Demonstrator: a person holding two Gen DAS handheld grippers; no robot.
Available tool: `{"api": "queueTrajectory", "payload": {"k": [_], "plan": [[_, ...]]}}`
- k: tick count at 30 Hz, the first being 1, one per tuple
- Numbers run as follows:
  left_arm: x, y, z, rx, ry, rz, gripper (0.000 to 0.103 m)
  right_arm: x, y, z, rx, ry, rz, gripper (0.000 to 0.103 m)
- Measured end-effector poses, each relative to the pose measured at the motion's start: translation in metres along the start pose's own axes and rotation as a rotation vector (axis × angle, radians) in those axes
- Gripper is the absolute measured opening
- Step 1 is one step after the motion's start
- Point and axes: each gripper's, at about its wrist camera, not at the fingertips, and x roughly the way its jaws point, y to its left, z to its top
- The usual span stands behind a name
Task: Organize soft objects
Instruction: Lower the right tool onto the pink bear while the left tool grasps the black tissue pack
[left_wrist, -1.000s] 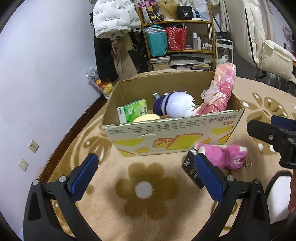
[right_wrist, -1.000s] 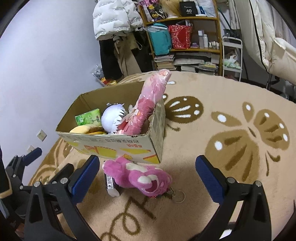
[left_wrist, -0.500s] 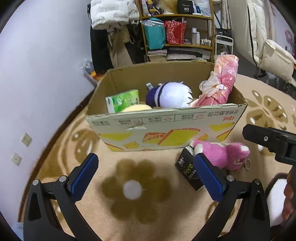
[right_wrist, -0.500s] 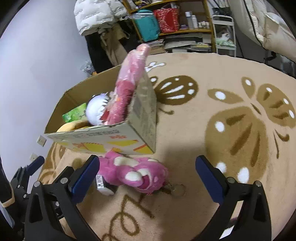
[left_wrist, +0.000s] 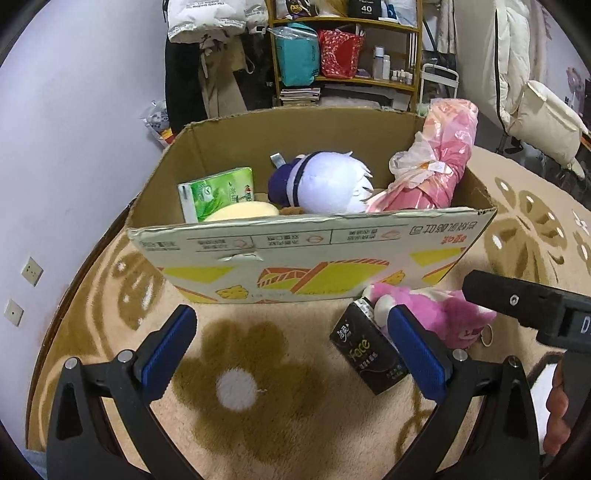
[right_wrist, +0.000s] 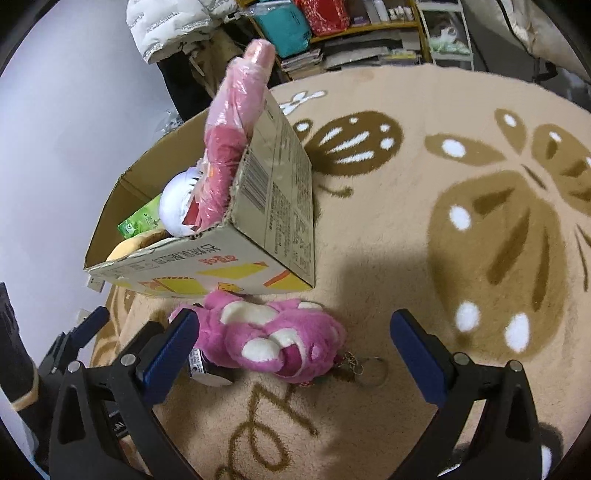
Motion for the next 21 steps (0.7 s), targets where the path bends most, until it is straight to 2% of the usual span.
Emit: {"api": "queueTrajectory", "payload": {"k": [11,21], "plan": [[0.012,-0.011,-0.007,0.04,0.053,-0.047,0.102,0.02,-0.013,0.0,0.049,0.077,-0.031,0.103],[0.016,-0.024,-0.011,0.084,0.084,-0.093,0.102,0.028,-0.02,-0.001,0.077,0.103,-0.009,0.103]]}}
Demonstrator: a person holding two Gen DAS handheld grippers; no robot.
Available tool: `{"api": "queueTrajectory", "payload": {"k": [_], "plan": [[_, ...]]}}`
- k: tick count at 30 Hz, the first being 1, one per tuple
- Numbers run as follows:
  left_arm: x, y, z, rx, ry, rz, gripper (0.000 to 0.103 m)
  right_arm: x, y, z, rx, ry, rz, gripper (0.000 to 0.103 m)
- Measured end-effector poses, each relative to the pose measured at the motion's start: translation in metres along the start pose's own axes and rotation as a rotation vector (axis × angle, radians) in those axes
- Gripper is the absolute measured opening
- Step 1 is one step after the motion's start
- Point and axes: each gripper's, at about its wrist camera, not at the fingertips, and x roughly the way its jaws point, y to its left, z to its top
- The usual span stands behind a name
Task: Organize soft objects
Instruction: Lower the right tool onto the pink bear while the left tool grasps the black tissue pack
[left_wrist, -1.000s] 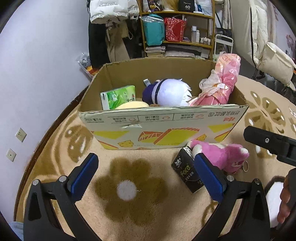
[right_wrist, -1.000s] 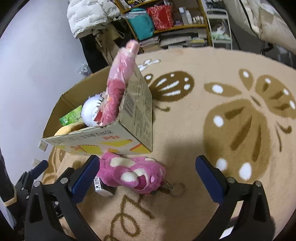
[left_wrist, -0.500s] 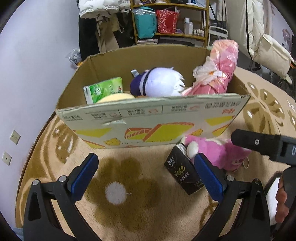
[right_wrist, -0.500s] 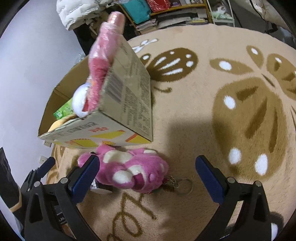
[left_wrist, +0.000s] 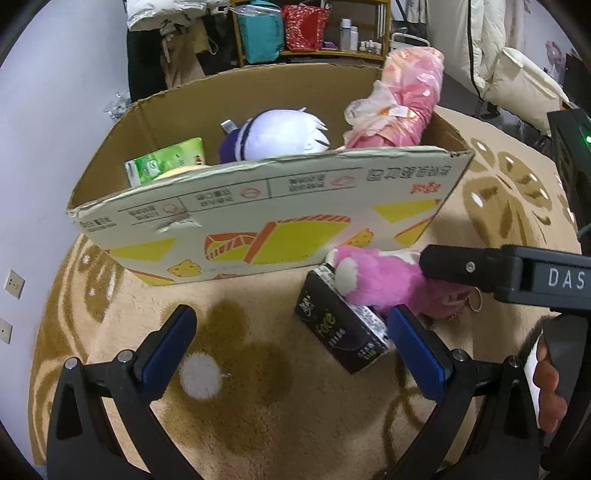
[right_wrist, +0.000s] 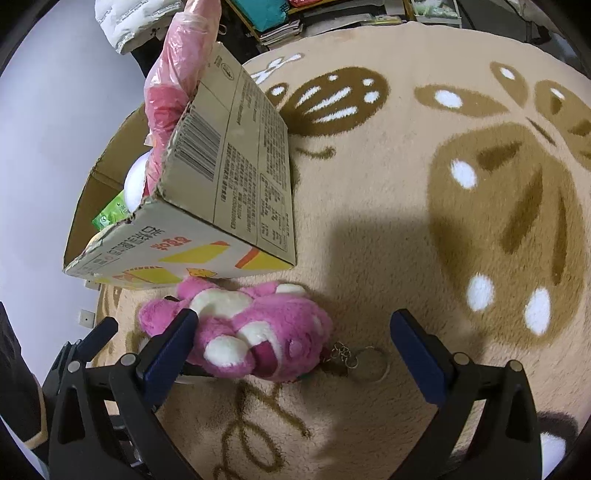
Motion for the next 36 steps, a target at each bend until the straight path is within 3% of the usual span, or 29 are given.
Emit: {"api": "queueTrajectory", "payload": {"k": [17,23,36], "plan": [[0.013,-0.006,0.003,-0.023,0.106,-0.073,0.102,0.007,0.011,-0.005,-0.014,0.004,-0.001,0.103],[0.021,-0.016,-0.001,0.016,0.115,-0.008,0.102,0.009,0.005,-0.004,0.004,0.02,0.018,0.103],[0.028,-0.01,-0.009,0.011,0.122,0.016,0.102,0.016,-0.004,-0.004,0.03,0.028,0.055,0.103]]}}
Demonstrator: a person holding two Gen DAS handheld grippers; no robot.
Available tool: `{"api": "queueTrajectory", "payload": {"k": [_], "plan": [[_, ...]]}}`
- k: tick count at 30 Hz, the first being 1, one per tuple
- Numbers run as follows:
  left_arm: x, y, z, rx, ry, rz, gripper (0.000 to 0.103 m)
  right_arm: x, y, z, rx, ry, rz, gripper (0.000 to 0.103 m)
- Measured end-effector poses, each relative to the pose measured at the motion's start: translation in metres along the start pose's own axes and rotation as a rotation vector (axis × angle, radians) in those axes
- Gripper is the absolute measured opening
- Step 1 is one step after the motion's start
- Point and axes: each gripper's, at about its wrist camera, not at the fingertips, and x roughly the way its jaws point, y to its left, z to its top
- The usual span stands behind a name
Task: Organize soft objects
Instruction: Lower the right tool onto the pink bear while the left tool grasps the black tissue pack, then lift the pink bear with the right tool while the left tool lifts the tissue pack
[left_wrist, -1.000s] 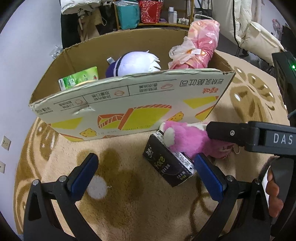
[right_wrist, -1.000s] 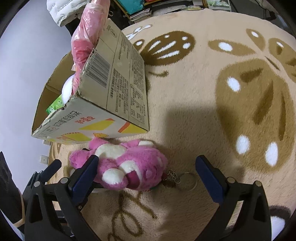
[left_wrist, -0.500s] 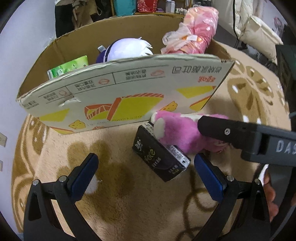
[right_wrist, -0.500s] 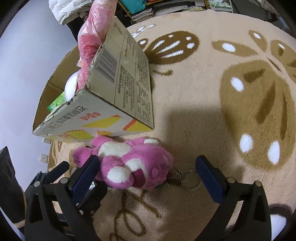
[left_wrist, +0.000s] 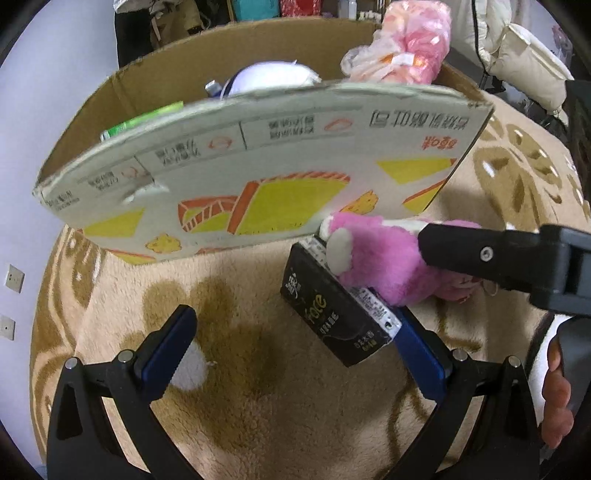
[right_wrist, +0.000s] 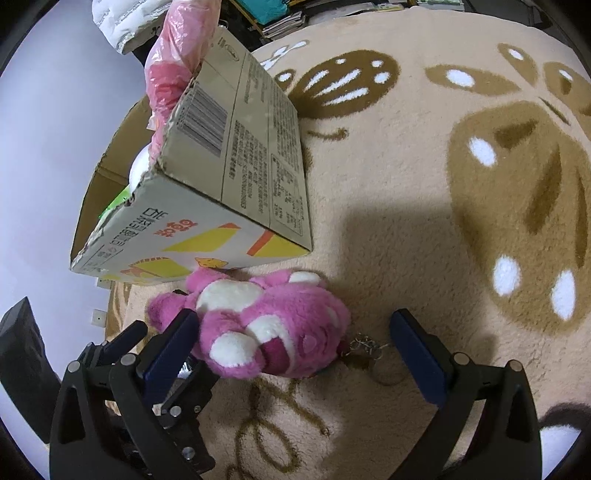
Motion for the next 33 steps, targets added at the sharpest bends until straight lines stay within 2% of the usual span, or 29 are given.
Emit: {"api": "queueTrajectory", "payload": {"k": [3,5,7,8,9,11,16,22,26,33], "plan": [[0.002,0.001,-0.003,-0.004,-0.02,-0.006,0.099,0.002,0.003,0.0,0.005,-0.007,0.018,0.1],[0.001,0.002,-0.006,-0.003,-0.027,-0.034,0.086,0.001,0.005,-0.001,-0.006,-0.011,0.018,0.096],[-0.001,0.002,-0.009,-0.004,-0.022,-0.087,0.068,-0.002,0.009,-0.001,-0.015,-0.025,0.027,0.084],[-0.001,0.003,-0.01,-0.003,-0.023,-0.096,0.063,-0.003,0.011,-0.001,-0.021,-0.029,0.03,0.081],[-0.001,0.001,-0.011,0.002,-0.028,-0.103,0.053,-0.004,0.013,-0.001,-0.029,-0.035,0.043,0.07],[-0.003,-0.002,-0.015,0.015,-0.034,-0.123,0.041,-0.005,0.017,-0.001,-0.033,-0.04,0.045,0.069],[-0.007,-0.003,-0.015,0.016,-0.046,-0.123,0.033,-0.01,0.022,-0.005,-0.045,-0.057,0.039,0.067],[-0.02,0.015,-0.012,-0.05,-0.075,-0.13,0.021,-0.022,0.031,-0.008,-0.071,-0.095,0.02,0.067],[-0.026,0.028,-0.015,-0.091,-0.092,-0.138,0.02,-0.029,0.034,-0.009,-0.088,-0.119,0.004,0.067],[-0.046,0.041,-0.026,-0.122,-0.138,-0.096,0.02,-0.056,0.032,-0.015,-0.094,-0.185,-0.007,0.067]]}}
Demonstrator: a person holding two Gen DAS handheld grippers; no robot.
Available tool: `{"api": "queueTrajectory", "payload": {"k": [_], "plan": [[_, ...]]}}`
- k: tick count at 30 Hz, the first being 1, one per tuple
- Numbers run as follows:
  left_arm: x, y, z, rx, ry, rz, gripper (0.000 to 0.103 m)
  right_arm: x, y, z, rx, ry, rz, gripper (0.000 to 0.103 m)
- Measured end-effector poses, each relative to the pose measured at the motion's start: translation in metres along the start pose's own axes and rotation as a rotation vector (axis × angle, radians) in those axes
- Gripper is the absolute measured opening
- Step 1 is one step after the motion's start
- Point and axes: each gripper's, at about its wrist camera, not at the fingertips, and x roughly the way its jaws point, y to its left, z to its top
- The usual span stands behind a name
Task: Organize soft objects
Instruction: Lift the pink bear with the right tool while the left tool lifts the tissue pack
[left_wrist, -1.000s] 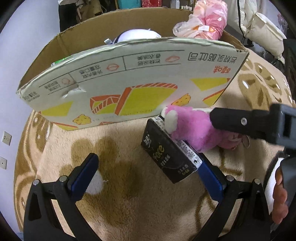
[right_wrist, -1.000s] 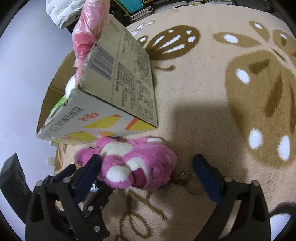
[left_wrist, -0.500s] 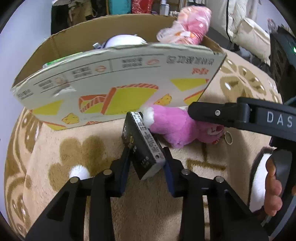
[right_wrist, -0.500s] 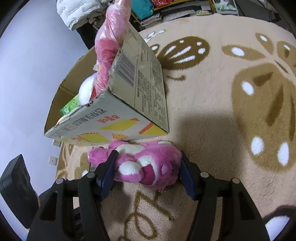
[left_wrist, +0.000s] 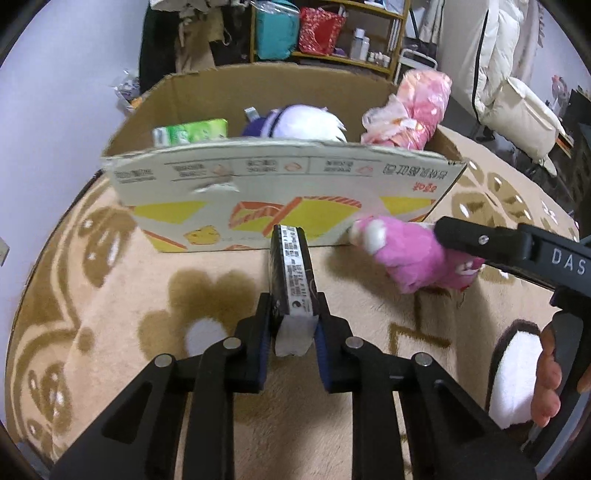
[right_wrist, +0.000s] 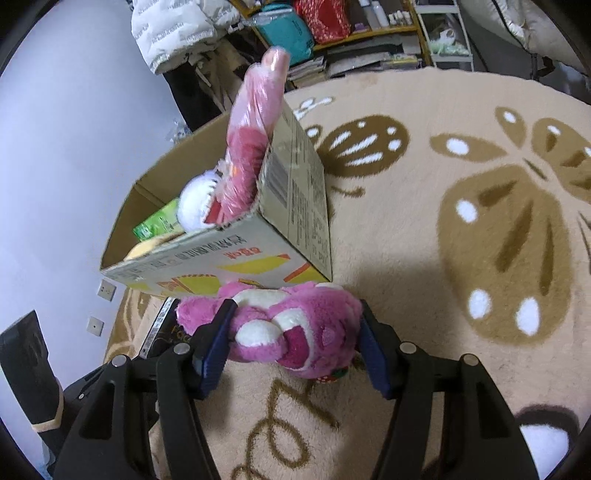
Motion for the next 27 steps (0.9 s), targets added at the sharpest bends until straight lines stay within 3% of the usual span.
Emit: {"api": "queueTrajectory", "payload": {"k": [15,27], "plan": [[-0.099,0.002,-0.017,0.014,-0.23,0.143,0.02,-0.083,0.034,-0.011,-0.077,-0.205,0.033,0.067],[-0.128,0.013,0.005,0.03,-0.353,0.171,0.02,-0.107,0.071,0.008,-0.18,-0.295,0.014,0.067]]}}
